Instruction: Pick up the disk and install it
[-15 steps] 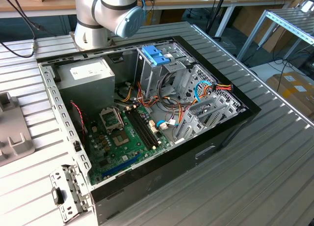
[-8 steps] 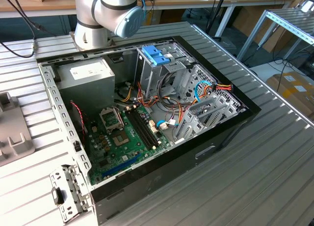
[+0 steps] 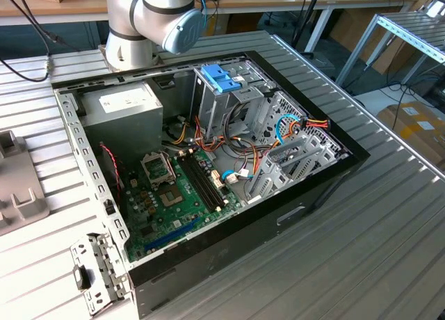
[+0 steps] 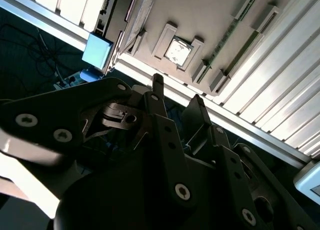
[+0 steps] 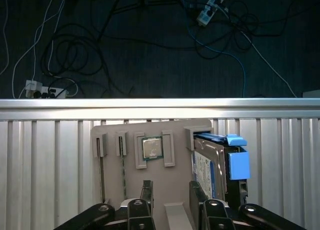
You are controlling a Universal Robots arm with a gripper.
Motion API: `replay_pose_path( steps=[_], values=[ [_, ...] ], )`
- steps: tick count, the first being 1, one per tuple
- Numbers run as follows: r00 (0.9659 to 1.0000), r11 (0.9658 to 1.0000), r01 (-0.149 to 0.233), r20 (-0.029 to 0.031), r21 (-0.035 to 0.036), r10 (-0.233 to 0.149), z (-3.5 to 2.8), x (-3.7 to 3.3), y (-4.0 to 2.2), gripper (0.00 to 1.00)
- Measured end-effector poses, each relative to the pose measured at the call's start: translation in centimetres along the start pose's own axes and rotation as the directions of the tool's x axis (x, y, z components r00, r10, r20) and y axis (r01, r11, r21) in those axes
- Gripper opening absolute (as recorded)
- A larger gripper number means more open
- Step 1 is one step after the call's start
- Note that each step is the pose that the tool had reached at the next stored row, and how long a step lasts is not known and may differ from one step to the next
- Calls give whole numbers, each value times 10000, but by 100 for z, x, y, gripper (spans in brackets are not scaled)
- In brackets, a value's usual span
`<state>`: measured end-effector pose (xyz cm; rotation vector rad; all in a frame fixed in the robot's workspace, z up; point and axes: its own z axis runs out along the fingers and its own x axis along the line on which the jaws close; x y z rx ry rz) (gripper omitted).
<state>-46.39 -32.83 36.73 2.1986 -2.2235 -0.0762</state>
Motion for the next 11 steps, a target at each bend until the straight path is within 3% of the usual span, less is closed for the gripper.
replay_pose_path(
  steps=[11],
  values=[
    [10000, 10000, -1, -1, -3, 1, 17, -16, -3, 42]
  ],
)
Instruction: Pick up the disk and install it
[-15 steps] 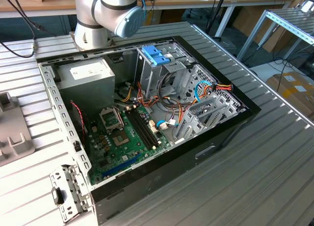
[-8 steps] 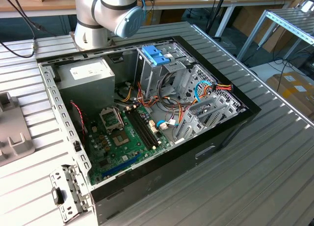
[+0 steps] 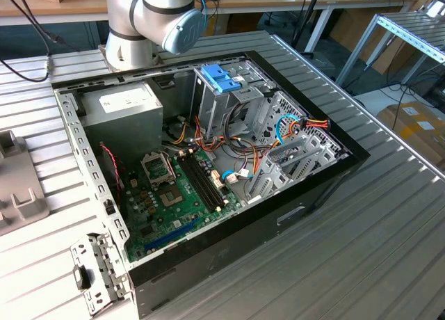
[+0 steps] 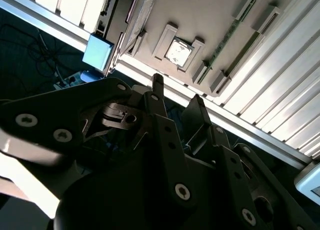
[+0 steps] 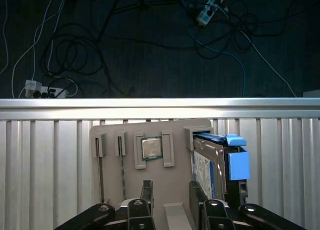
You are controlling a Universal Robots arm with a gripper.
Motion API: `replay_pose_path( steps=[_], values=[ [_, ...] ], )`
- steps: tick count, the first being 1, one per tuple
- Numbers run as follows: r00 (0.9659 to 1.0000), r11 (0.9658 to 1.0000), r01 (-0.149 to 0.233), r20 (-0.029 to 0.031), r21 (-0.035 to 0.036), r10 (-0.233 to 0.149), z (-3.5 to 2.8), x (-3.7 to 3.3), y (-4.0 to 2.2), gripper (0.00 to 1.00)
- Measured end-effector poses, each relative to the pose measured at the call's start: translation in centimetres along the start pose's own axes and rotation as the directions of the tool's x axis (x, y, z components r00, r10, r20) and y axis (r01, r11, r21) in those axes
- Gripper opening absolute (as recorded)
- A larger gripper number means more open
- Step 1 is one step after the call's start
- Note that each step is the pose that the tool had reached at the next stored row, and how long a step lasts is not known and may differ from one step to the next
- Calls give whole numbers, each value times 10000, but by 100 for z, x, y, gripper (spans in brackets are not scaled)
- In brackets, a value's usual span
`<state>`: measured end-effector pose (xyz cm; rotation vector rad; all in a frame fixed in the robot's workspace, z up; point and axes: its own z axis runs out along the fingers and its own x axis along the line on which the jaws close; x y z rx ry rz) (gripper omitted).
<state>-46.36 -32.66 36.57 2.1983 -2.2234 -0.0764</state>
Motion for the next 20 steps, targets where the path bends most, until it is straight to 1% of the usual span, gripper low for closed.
replay_pose_path(
  steps=[5, 7, 8, 9, 14, 17, 20],
  values=[
    [10000, 10000, 2, 0, 2, -2, 15, -60, 0, 42],
    [10000, 10000, 2, 0, 2, -2, 21, -99, 0, 42],
    [10000, 10000, 0, 0, 2, 0, 25, -126, 0, 42],
    [10000, 10000, 1, 1, 2, -1, 33, -190, 0, 42],
    [10000, 10000, 1, 1, 2, -1, 49, -288, 1, 42],
    [10000, 10000, 1, 0, 1, -1, 65, -381, 1, 42],
    [10000, 10000, 2, 1, 2, -2, 83, -449, 1, 42]
  ],
)
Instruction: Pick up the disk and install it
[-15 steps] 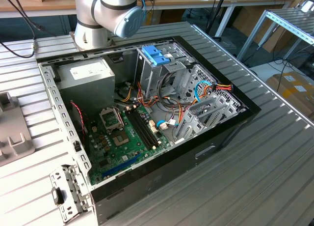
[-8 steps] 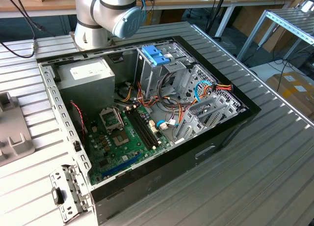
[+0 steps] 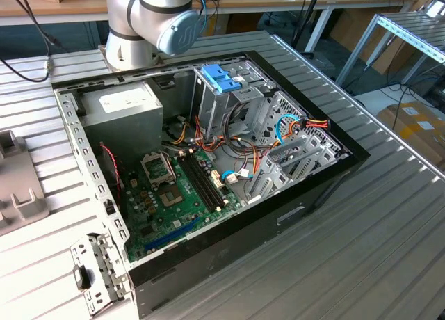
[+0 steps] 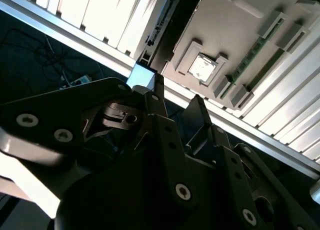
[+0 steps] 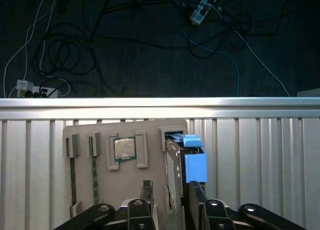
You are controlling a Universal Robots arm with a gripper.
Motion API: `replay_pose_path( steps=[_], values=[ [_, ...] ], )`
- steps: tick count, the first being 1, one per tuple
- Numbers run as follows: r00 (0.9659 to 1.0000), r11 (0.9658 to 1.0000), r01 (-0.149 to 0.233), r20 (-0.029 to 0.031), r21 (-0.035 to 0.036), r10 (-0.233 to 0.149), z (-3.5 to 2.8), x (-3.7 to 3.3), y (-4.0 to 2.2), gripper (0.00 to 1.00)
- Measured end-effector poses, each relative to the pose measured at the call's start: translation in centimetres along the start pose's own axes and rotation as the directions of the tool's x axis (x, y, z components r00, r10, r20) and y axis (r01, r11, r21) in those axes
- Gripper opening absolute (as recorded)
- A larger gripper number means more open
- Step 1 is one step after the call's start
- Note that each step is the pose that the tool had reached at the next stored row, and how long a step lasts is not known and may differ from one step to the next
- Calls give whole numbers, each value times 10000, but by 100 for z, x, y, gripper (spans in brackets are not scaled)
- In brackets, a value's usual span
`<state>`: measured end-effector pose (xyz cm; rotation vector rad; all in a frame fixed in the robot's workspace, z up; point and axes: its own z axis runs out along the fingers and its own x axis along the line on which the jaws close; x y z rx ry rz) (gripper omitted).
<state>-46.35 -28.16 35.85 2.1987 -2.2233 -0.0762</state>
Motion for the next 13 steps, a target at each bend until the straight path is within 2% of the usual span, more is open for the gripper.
replay_pose_path(
  steps=[6, 12, 13],
  values=[
    [10000, 10000, 0, 0, 0, 0, 50, -157, 0, 42],
    [10000, 10000, -1, 0, 0, 1, 52, -164, 0, 43],
    [10000, 10000, -1, 0, 0, 1, 52, -164, 0, 49]
  ],
)
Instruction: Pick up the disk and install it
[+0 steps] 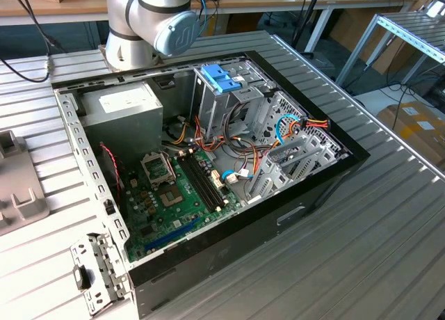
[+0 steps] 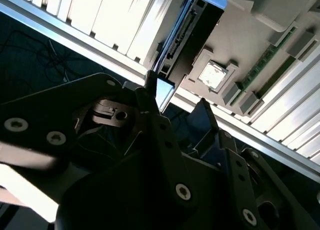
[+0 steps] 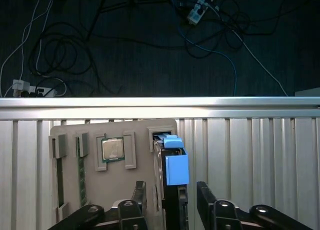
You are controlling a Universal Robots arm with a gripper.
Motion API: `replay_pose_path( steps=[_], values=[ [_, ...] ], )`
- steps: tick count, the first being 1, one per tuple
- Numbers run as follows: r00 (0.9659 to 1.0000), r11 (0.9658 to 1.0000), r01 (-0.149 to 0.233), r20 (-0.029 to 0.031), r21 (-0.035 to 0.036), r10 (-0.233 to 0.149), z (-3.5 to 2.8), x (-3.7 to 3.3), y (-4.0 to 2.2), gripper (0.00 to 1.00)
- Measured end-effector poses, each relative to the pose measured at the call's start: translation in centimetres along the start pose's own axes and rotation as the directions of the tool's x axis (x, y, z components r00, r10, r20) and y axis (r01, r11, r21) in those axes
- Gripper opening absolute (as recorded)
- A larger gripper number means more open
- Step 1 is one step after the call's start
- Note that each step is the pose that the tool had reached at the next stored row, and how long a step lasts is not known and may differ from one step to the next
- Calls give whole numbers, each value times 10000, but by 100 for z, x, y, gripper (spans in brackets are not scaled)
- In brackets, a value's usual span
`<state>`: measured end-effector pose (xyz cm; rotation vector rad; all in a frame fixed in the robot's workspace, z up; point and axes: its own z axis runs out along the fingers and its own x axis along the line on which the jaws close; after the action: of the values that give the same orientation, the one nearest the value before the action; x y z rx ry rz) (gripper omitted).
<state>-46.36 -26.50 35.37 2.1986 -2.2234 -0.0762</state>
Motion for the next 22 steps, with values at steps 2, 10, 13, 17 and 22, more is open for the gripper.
replay_pose_path(
  steps=[2, 10, 13, 17, 22],
  values=[
    [10000, 10000, 0, 0, 0, 0, 0, 0, 0, 55],
    [10000, 10000, 0, 6, 0, 0, 157, 3, 3, 62],
    [10000, 10000, 1, 24, 0, -1, 217, 5, 46, 62],
    [10000, 10000, 2, 32, 0, -2, 291, 7, 78, 62],
    [10000, 10000, 1, 33, -1, -1, 404, 9, 74, 62]
  ],
)
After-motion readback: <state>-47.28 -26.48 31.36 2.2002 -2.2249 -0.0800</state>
